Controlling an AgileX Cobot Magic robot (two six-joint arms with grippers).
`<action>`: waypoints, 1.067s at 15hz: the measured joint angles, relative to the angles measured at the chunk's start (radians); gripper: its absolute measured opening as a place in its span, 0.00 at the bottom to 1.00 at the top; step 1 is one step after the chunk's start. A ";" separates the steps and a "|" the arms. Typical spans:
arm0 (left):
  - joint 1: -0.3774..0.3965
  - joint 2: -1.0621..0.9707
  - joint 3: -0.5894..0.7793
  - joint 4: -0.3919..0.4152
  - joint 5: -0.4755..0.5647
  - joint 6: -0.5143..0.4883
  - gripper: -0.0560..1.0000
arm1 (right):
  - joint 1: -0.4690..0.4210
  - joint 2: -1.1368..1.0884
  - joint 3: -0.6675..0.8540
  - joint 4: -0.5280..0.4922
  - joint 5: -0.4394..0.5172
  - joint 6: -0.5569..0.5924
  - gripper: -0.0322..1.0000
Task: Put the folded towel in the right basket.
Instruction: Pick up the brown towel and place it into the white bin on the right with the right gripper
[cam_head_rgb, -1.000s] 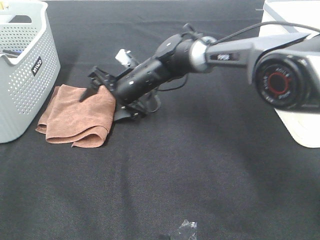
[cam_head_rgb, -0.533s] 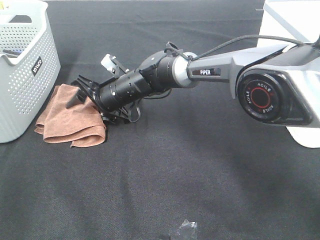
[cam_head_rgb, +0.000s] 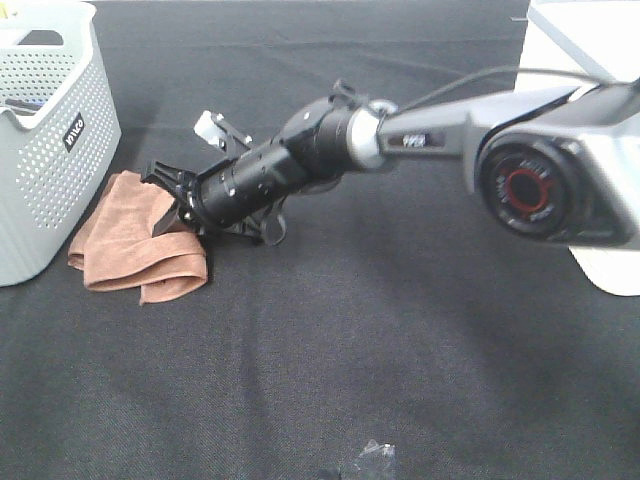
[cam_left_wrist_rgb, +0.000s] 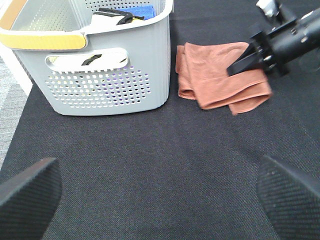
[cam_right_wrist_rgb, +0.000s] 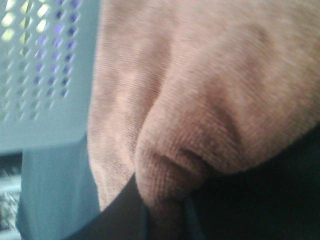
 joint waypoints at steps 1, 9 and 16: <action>0.000 0.000 0.000 0.000 0.000 0.000 0.99 | -0.021 -0.048 0.001 -0.059 0.048 -0.001 0.15; 0.000 0.000 0.000 0.000 0.000 -0.001 0.99 | -0.259 -0.479 0.001 -0.746 0.427 0.248 0.15; 0.000 0.000 0.000 0.000 0.000 -0.001 0.99 | -0.555 -0.864 0.001 -1.026 0.476 0.300 0.15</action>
